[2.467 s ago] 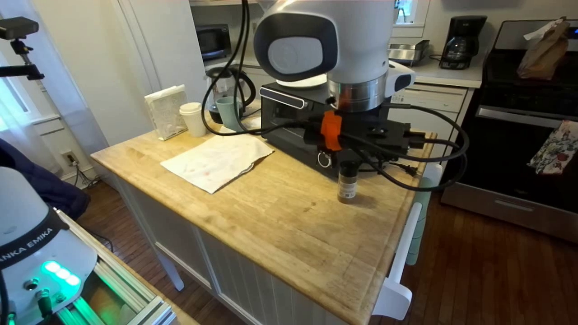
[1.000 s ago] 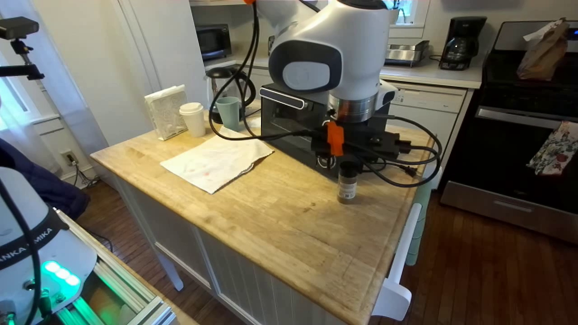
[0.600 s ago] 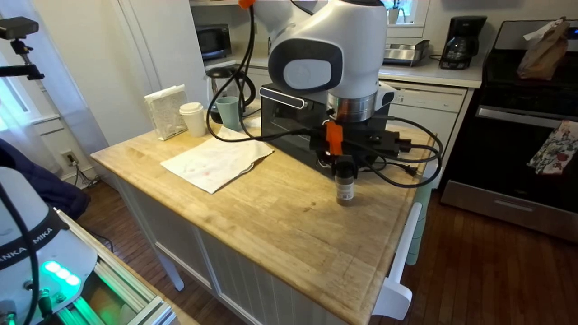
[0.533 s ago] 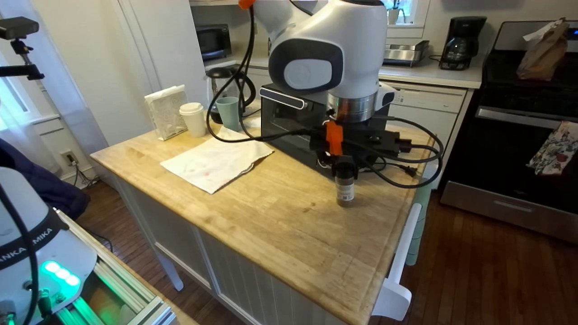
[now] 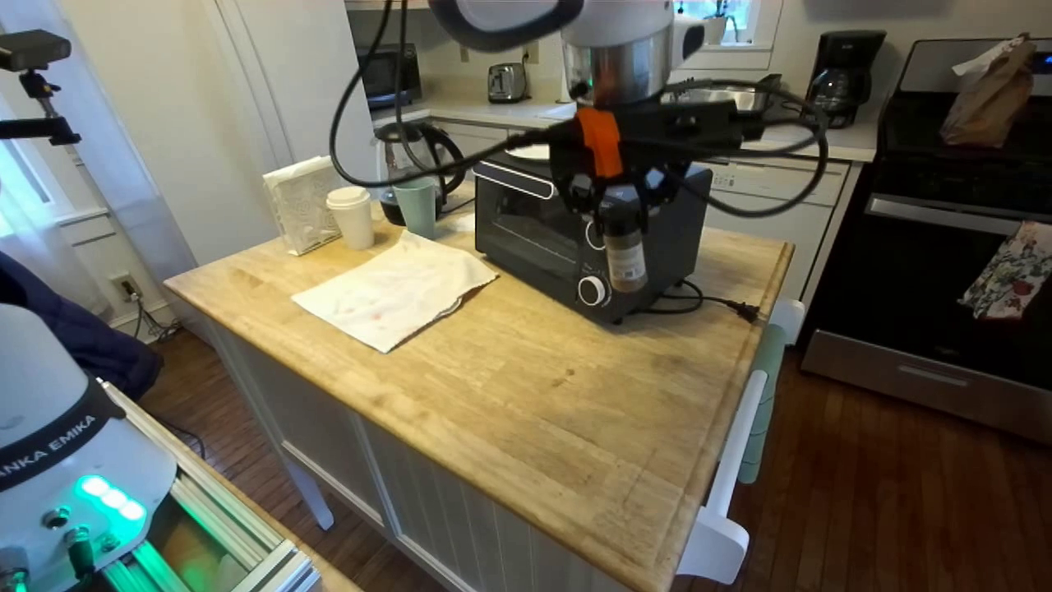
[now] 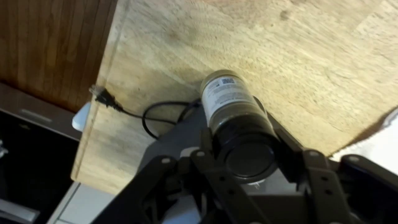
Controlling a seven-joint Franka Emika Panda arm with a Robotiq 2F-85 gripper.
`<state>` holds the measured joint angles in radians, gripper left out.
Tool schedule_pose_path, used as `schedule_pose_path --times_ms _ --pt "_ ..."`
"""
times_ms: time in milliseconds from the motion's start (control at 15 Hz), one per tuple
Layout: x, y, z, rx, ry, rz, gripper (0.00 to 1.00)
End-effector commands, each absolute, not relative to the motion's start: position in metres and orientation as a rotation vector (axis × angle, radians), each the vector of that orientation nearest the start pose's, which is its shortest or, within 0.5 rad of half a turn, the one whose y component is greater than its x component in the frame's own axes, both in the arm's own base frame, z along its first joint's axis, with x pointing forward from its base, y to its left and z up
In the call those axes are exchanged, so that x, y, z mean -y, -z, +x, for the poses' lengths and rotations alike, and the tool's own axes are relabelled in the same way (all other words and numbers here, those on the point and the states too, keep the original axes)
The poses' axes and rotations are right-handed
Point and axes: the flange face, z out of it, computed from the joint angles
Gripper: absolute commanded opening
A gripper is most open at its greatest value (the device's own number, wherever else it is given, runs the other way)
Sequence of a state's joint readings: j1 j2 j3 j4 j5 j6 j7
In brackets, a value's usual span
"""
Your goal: Put the container with a black lid on the white plate on top of the microwave
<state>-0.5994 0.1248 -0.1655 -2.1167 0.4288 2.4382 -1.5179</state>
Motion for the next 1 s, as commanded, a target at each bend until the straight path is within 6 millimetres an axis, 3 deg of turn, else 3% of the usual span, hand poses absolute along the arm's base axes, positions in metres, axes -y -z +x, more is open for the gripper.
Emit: schedule_pose_path --times_ms 0,133,333,400,467,600,667,733,933 --pt "0.361 -0.449 0.383 0.931 0.638 -2.884 0.26" --pt "0.35 -0.501 0.371 0.999 0.738 -2.759 0.26" --pt "0.344 -0.583 0.353 0.958 0.96 -2.651 0.26" --pt "0.349 -0.544 0.363 0.949 0.842 -2.731 0.51" --pt "0.347 -0.567 0.355 0.958 0.897 -2.701 0.51" --pt "0.345 -0.587 0.346 0.968 0.941 -2.684 0.51" --pt "0.345 -0.587 0.345 0.968 0.943 -2.681 0.26" --pt "0.348 -0.574 0.359 0.922 0.91 -2.687 0.26" --pt "0.362 -0.561 0.422 0.848 0.85 -2.74 0.26"
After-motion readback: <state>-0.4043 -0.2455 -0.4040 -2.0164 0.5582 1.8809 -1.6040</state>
